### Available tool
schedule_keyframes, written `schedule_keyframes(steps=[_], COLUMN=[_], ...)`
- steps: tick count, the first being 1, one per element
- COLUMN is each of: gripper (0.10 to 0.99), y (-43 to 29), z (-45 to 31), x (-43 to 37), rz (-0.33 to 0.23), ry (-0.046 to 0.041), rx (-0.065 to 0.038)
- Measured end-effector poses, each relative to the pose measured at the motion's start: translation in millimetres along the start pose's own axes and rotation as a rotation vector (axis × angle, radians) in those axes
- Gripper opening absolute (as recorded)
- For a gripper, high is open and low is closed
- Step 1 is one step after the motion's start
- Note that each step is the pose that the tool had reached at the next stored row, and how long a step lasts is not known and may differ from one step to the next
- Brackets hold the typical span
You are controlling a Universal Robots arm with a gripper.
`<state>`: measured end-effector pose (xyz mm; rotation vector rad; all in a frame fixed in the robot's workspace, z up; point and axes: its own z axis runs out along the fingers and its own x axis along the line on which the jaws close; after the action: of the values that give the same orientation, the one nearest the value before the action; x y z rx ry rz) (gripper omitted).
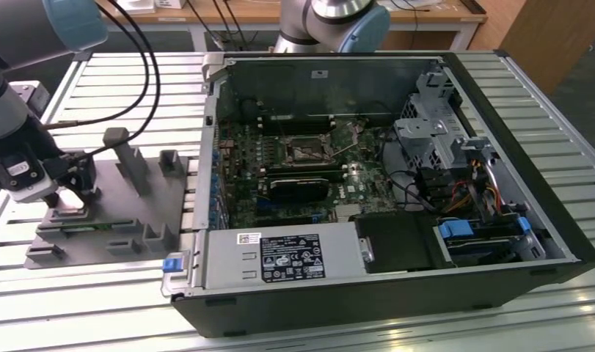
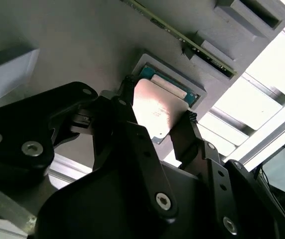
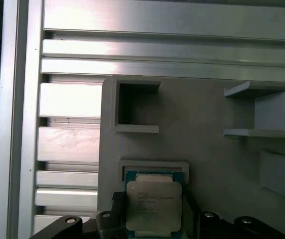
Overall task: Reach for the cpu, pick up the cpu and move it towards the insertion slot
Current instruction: 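Pick up the cpu and move it towards the insertion slot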
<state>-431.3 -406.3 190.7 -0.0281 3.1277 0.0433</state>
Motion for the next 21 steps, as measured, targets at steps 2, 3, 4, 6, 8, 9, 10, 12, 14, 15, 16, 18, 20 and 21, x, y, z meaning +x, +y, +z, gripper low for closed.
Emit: schedule_keyframes(steps=[2,3,4,6,8,9,10,12,14,15,16,18,20,21], gripper=[0.541,0.541,0.541,0.541,0.541,0.541,0.541,0.541,0.541,0.541,0.541,0.541,0.541,0.541], y=[0.0,0.1,0.1,0.1,0.2,0.2,0.3,0.3,0.3,0.3,0.2,0.2,0.2,0.2], z=[-1.7,-2.3,-3.2,-4.9,-7.3,-8.9,-10.6,-12.0,-12.8,-12.7,-12.8,-12.9,-13.6,-14.4], x=[0.0,-0.1,0.0,-0.1,-0.1,-0.1,-0.1,-0.2,-0.2,-0.2,-0.2,-0.2,-0.2,-0.2], rz=[0.000,0.000,0.000,0.000,0.000,0.000,0.000,0.000,0.000,0.000,0.000,0.000,0.000,0.000], ry=[0.0000,-0.0001,0.0000,0.0001,0.0000,0.0001,0.0000,-0.0002,0.0000,-0.0002,-0.0001,-0.0002,0.0001,0.0002], rx=[0.000,0.000,0.000,0.000,0.000,0.000,0.000,0.000,0.000,0.000,0.000,-0.001,-0.001,-0.001])
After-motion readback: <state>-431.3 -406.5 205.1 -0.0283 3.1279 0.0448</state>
